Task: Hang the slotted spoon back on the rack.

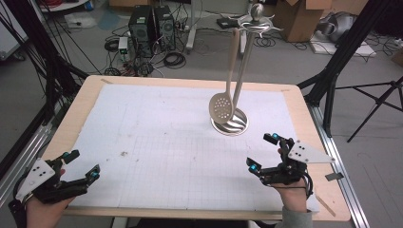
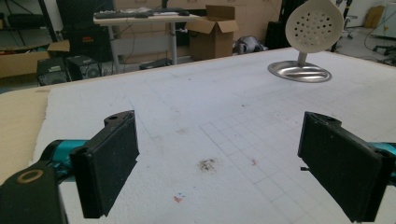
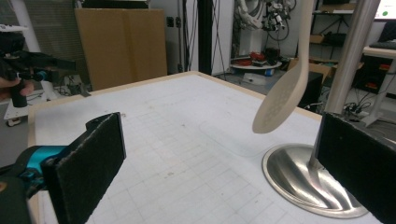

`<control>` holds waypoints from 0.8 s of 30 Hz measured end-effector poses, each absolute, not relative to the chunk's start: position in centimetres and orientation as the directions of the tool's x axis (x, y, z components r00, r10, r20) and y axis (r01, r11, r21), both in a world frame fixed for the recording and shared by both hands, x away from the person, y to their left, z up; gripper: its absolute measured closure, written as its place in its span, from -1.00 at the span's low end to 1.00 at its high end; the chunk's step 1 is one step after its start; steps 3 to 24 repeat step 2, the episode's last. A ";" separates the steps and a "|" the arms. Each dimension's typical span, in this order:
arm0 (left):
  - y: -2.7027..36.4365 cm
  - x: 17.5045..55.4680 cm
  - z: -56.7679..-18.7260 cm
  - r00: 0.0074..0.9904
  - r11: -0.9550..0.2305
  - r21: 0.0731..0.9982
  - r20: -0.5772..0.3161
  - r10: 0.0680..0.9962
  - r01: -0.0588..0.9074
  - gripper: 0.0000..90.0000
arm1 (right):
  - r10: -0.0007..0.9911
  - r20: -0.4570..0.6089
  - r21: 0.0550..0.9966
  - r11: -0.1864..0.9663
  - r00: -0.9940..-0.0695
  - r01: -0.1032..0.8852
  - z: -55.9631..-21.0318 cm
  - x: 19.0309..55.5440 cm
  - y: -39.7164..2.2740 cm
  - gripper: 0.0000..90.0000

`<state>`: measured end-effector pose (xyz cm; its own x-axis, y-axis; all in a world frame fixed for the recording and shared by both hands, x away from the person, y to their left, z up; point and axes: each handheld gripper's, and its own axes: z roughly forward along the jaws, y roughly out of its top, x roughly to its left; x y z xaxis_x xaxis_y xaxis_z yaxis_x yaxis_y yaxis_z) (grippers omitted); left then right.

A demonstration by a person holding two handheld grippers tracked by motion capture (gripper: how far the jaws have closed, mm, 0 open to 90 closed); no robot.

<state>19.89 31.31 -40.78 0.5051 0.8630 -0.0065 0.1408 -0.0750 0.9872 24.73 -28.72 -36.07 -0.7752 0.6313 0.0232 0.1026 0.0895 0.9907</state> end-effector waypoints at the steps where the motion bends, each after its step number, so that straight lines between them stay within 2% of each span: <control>1: 31.3 19.8 -40.8 0.507 -0.073 0.987 -0.008 0.862 0.140 -0.72 | 0.631 0.023 0.991 0.090 -0.775 0.103 -36.1 24.7 -28.7 -0.98; 24: 31.2 19.8 -40.7 0.508 -0.076 0.987 -0.006 0.861 0.141 -0.72 | 0.634 0.022 0.991 0.086 -0.773 0.099 -36.2 24.7 -28.9 -0.98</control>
